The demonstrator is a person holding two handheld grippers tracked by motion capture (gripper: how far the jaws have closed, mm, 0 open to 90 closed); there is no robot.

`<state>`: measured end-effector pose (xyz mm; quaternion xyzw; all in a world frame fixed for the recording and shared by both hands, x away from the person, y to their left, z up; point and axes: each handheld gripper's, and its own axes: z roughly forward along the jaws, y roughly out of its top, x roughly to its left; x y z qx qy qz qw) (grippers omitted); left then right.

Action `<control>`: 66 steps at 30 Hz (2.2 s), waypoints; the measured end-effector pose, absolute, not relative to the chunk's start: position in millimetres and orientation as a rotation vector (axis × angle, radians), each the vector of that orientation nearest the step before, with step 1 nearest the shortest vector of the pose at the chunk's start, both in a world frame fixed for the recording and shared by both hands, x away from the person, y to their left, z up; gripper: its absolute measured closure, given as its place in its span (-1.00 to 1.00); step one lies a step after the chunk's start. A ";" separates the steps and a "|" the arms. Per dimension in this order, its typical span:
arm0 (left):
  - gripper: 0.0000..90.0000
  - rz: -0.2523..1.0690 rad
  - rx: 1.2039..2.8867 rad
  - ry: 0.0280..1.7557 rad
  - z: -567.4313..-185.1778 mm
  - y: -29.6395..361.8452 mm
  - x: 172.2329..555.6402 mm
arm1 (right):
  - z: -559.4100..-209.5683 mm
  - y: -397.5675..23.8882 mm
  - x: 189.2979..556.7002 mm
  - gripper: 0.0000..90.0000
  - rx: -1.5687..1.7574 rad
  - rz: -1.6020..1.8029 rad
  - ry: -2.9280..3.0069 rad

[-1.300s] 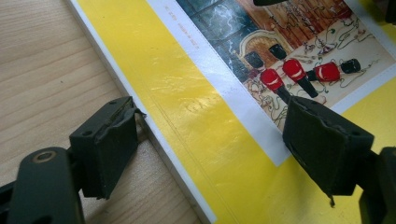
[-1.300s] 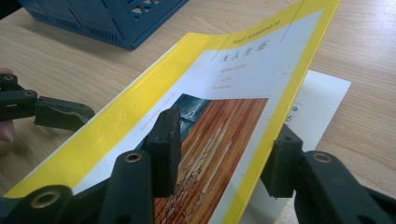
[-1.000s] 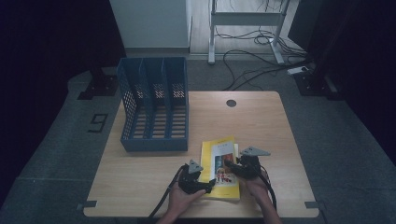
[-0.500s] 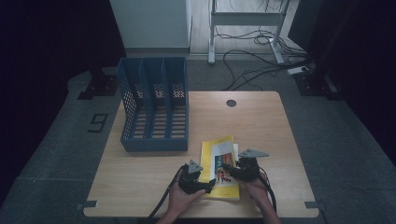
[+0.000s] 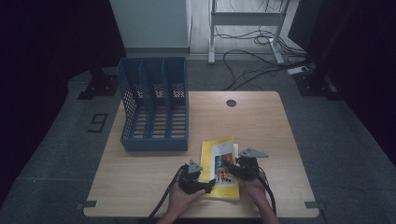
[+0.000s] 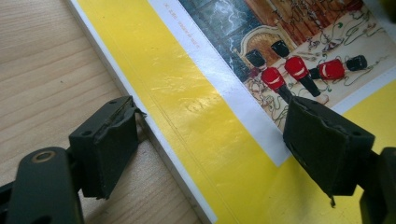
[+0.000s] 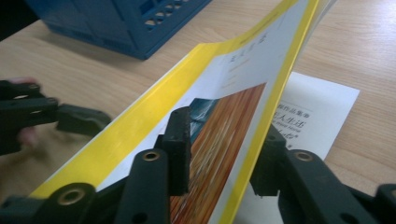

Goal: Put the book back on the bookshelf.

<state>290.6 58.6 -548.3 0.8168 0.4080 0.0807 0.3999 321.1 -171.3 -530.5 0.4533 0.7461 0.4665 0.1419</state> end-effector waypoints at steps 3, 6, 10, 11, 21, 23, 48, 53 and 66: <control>-0.61 0.205 2.068 1.030 -548.4 58.9 290.7 | -530.0 -171.2 321.0 0.58 1.310 1.342 2.146; -0.61 0.204 2.067 1.030 -548.4 58.9 290.7 | -528.2 -171.3 324.1 0.65 1.306 1.345 2.152; -0.60 0.208 2.065 1.032 -548.4 58.6 290.1 | -531.1 -170.6 329.0 0.66 1.317 1.347 2.154; -0.61 0.207 2.066 1.032 -548.4 58.6 290.3 | -532.3 -171.3 329.1 0.71 1.332 1.371 2.144; -0.63 0.201 2.067 1.029 -548.4 59.1 291.5 | -528.9 -173.1 327.3 0.90 1.343 1.458 2.126; -0.64 0.198 2.065 1.030 -548.5 59.2 292.0 | -528.6 -173.0 327.2 0.92 1.348 1.470 2.123; -0.68 0.052 2.029 1.069 -544.1 63.5 320.2 | -513.9 -165.7 316.5 0.94 1.280 1.547 2.034; -0.68 0.039 2.018 1.085 -541.8 64.0 324.5 | -510.3 -164.5 314.0 0.94 1.244 1.568 2.033; -0.74 0.017 2.012 1.081 -537.2 64.2 330.5 | -505.8 -165.8 310.6 0.95 1.214 1.622 2.011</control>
